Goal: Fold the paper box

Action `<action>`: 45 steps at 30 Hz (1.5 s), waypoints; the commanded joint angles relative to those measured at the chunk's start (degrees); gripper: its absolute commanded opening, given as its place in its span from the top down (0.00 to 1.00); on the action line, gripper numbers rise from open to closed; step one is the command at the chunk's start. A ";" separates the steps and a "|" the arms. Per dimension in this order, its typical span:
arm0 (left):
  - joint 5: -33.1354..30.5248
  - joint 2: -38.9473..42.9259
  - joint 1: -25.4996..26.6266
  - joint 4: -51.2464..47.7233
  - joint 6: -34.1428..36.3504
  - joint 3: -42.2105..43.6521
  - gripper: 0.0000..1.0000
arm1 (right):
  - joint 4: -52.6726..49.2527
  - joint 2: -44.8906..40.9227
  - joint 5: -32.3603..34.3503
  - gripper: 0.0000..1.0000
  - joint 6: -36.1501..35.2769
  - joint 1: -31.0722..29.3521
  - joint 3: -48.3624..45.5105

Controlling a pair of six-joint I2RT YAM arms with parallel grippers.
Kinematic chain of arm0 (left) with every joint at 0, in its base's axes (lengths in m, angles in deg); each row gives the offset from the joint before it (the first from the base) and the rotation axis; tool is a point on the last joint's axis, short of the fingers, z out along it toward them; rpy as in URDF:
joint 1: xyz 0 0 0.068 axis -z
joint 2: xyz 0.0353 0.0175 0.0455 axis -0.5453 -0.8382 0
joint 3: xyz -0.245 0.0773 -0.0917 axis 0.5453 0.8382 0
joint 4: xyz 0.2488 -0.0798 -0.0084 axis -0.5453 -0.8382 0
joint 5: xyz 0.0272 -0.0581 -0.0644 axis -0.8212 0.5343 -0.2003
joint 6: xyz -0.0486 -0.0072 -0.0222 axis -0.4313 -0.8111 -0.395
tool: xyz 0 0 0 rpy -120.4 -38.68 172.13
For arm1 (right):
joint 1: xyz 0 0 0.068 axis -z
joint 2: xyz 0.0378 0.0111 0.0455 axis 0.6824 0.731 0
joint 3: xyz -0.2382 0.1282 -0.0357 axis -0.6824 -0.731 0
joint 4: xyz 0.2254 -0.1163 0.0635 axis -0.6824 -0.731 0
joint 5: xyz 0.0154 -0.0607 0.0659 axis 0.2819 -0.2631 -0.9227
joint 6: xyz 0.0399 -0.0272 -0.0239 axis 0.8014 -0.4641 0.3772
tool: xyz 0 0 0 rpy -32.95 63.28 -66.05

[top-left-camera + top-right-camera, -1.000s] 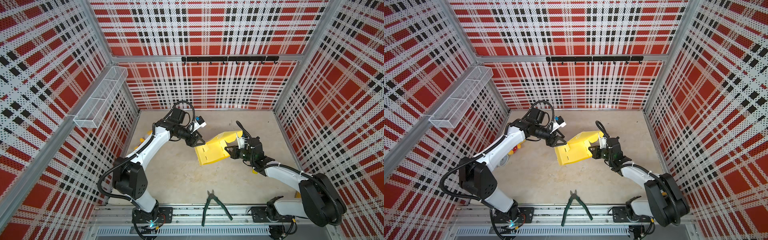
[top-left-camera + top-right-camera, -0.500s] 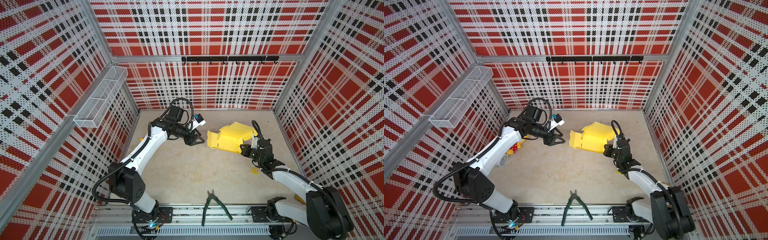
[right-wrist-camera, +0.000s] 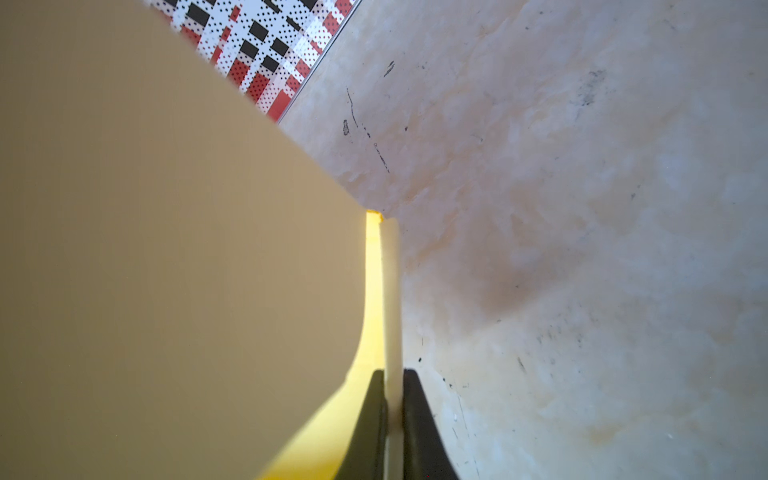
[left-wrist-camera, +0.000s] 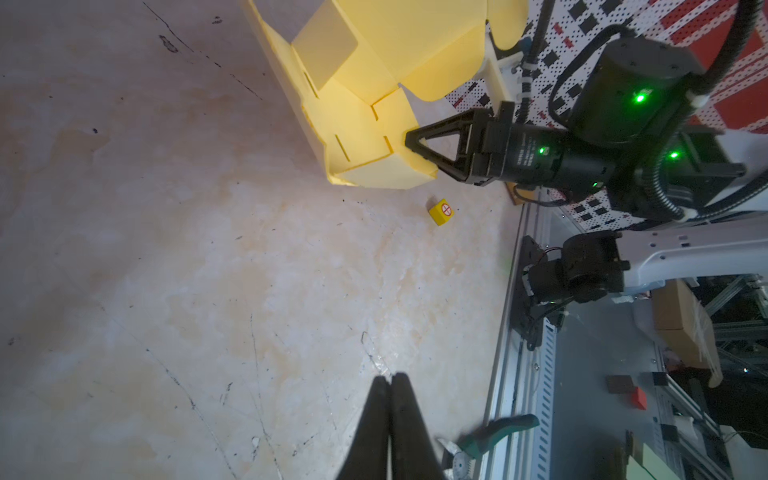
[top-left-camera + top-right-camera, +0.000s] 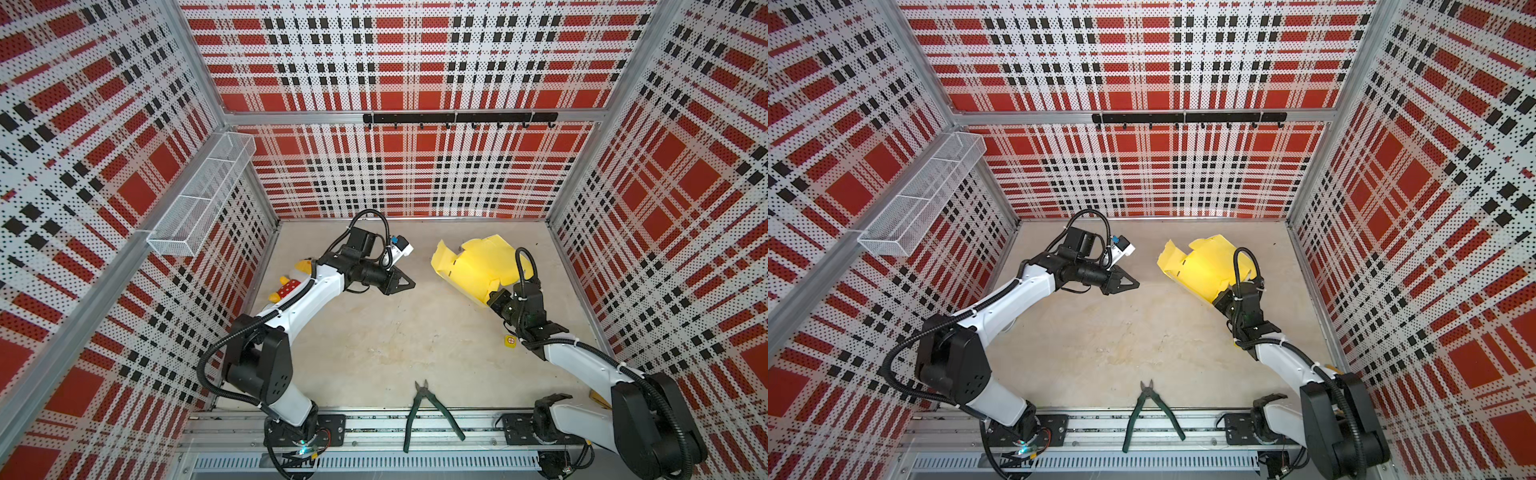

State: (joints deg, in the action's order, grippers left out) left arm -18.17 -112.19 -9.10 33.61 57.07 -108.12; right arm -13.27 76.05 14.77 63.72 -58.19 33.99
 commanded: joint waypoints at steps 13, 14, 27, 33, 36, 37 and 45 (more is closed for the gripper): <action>-7.87 -2.69 0.19 21.65 -31.36 5.83 1.00 | 4.23 7.06 7.49 1.00 8.82 -10.89 4.71; -6.98 -2.69 0.33 22.54 -32.03 5.80 1.00 | 4.51 7.30 7.50 1.00 9.11 -11.19 4.73; -6.39 -2.52 0.58 23.89 -33.04 6.05 1.00 | 2.82 8.70 15.32 1.00 11.07 -15.27 8.28; -6.56 -2.43 0.14 24.07 -34.06 5.87 1.00 | 3.29 10.19 15.71 1.00 10.97 -16.86 8.79; -6.57 -2.52 0.05 24.24 -34.83 5.69 1.00 | 3.36 10.55 16.44 1.00 10.82 -17.54 9.06; -6.52 -2.52 0.18 24.25 -34.86 5.63 1.00 | 3.42 10.81 16.78 1.00 10.67 -17.92 9.29; -7.53 -2.28 0.29 24.34 -34.79 5.95 1.00 | 5.14 14.02 18.82 1.00 5.93 -21.45 12.20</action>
State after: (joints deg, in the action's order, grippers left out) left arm -24.79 -114.46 -8.91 56.00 22.71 -102.45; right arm -11.74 89.05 31.60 72.22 -78.40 44.05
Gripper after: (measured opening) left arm 0.045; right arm 0.081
